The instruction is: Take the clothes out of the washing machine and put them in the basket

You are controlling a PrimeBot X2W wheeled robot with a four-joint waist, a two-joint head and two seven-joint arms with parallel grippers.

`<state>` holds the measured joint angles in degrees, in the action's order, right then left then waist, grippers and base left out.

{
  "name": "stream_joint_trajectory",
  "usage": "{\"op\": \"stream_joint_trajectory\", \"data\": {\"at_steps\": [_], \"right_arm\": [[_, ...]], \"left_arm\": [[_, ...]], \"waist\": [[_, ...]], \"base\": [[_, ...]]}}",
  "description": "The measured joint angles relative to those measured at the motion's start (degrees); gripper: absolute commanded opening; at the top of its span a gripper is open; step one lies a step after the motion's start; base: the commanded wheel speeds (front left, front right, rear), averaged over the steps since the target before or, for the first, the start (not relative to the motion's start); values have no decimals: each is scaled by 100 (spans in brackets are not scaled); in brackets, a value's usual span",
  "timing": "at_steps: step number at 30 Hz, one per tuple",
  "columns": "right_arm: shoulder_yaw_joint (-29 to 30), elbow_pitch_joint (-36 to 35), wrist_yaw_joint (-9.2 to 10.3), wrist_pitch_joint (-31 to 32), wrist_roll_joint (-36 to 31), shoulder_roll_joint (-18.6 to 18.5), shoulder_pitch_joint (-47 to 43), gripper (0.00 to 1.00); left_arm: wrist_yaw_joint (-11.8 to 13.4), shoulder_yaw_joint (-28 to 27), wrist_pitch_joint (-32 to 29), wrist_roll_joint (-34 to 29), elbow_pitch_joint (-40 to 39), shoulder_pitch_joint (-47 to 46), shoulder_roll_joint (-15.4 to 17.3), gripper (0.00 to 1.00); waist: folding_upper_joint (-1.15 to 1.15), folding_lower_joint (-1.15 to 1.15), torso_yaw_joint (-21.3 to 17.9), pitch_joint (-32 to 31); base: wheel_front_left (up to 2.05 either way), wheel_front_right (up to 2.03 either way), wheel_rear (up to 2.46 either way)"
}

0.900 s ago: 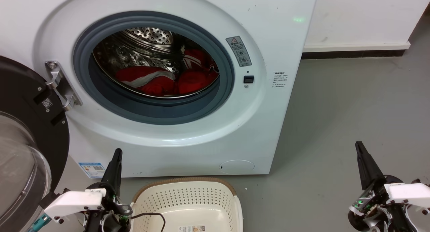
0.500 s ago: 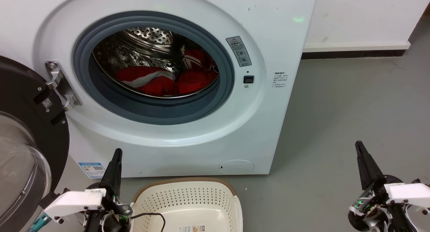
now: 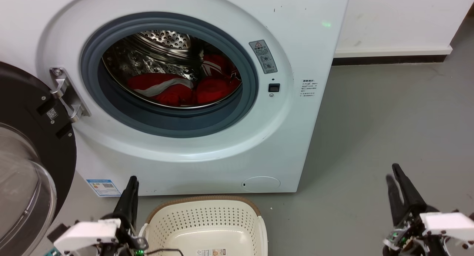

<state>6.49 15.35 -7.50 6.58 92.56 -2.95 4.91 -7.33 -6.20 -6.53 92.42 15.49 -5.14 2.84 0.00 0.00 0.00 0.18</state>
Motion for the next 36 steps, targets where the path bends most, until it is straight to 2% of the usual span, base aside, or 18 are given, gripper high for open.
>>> {"op": "stream_joint_trajectory", "data": {"at_steps": [11, 20, 29, 36], "right_arm": [[-82, 11, 0, -263, -235, 7, -169, 100], [133, 4, 0, -514, -1272, 10, -204, 100], [235, -411, 0, -725, -2789, 10, -207, 100], [124, -1105, 0, -869, -4036, 10, -218, 100]], "left_arm": [[1, 5, 260, -227, -21, 173, -11, 100], [5, -268, 522, -976, -115, 257, -13, 100], [325, -637, 727, -1927, -520, 259, -13, 100], [870, -632, 881, -2873, -1187, 272, -12, 100]], "waist": [[0, 0, -3, -1], [0, 0, -11, -16], [0, 0, -20, -18], [0, 0, -26, -7]], "base": [[0, 0, 0], [0, 0, 0], [0, 0, 0], [0, 0, 0]]}}
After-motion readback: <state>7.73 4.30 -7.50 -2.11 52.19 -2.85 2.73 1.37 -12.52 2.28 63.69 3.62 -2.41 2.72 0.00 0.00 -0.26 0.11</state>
